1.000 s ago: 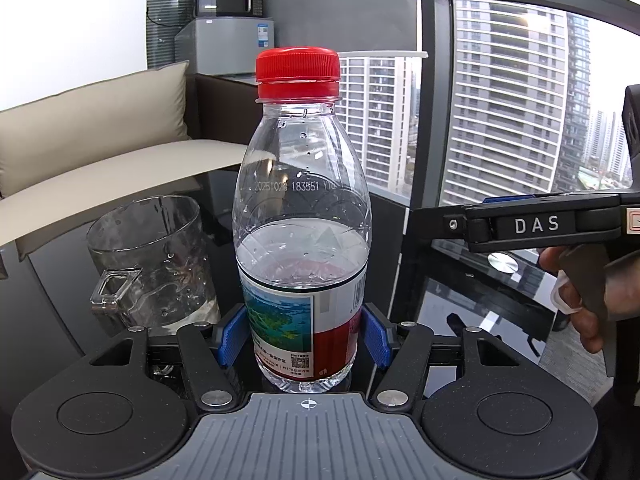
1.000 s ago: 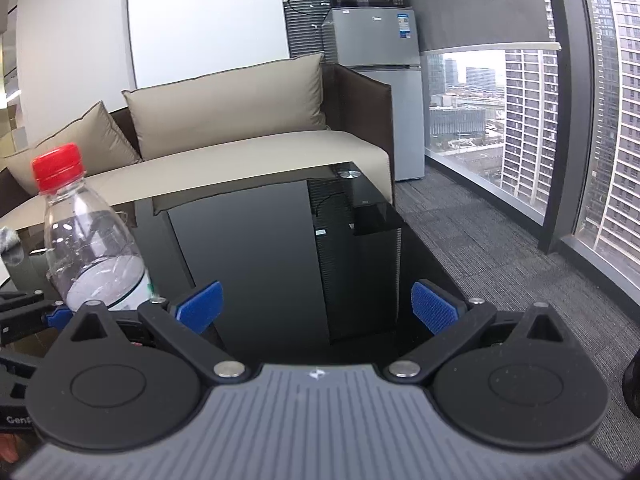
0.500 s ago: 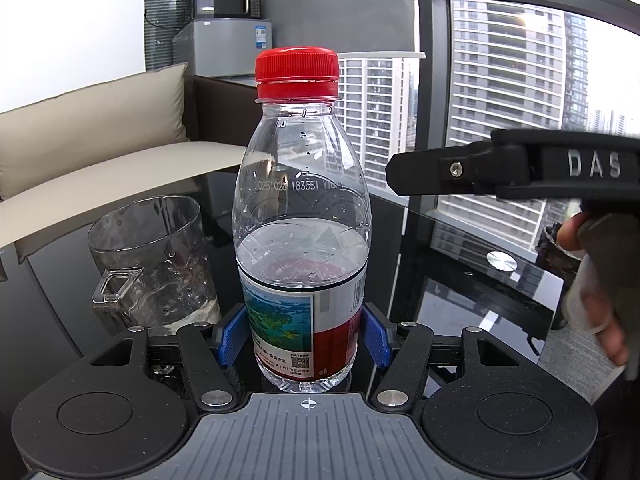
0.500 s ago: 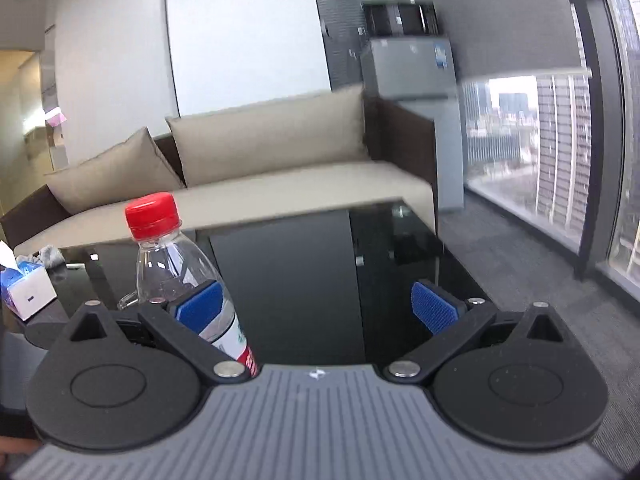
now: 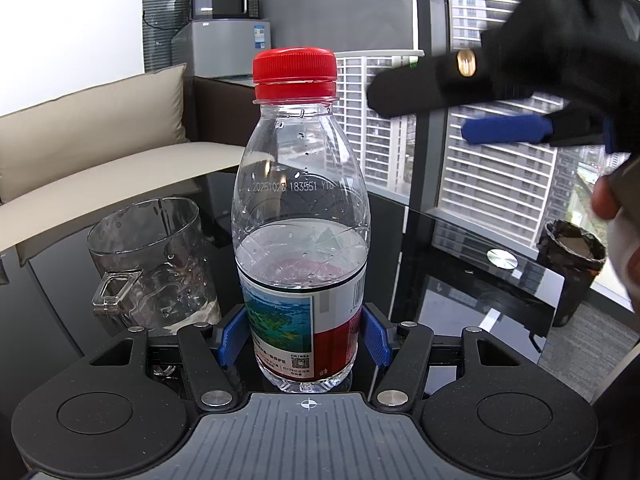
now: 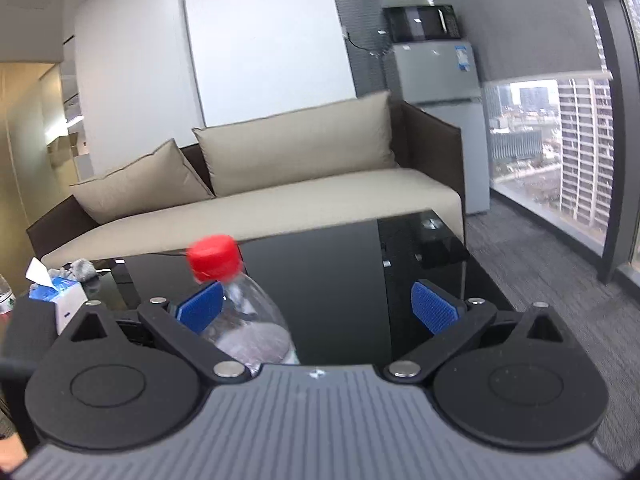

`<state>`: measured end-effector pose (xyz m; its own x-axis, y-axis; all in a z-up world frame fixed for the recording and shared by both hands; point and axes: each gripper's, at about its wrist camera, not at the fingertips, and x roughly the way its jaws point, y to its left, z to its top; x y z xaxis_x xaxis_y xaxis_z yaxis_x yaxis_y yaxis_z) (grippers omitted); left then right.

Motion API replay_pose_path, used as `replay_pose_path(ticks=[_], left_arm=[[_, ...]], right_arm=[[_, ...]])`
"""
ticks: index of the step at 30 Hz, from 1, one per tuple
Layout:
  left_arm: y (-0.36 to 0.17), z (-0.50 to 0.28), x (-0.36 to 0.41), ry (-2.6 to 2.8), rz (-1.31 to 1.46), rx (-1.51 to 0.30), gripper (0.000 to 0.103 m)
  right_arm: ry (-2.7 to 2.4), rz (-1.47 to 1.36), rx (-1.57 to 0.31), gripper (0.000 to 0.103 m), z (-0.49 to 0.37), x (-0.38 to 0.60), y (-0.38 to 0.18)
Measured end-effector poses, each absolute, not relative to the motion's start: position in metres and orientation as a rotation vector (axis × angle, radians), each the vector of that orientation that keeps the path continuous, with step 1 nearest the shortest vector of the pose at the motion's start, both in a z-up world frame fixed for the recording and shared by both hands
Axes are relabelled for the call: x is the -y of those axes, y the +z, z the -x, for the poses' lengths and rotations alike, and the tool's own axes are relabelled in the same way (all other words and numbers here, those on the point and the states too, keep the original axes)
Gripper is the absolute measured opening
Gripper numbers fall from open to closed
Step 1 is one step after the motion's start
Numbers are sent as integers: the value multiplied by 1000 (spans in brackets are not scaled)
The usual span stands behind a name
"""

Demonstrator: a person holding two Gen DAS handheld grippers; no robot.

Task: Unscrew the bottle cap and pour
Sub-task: 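Bring the right tool over the red cap while the left gripper holds the bottle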

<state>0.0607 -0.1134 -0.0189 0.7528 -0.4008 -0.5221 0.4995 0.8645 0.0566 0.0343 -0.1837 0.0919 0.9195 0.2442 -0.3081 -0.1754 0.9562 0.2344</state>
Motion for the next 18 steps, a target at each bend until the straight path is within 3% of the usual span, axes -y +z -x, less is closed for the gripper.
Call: replay_pose_path(ticks=[4,7,14,18], left_arm=[[-19,-62,113,-495,-199,-522,56],[-20,-62,113,-496,-200,-521,56],[-20,-62,114,-498,-199,-522,56],[-20,-61,115,-501,-200,-521,56]], right_arm=[[233,-188,-338,101,-33,171,100],[239,-182,-343,86,-34,165,102],[256,-179,-333,84,-37,154,108],[260,-166,-330,70,-39,148,111]])
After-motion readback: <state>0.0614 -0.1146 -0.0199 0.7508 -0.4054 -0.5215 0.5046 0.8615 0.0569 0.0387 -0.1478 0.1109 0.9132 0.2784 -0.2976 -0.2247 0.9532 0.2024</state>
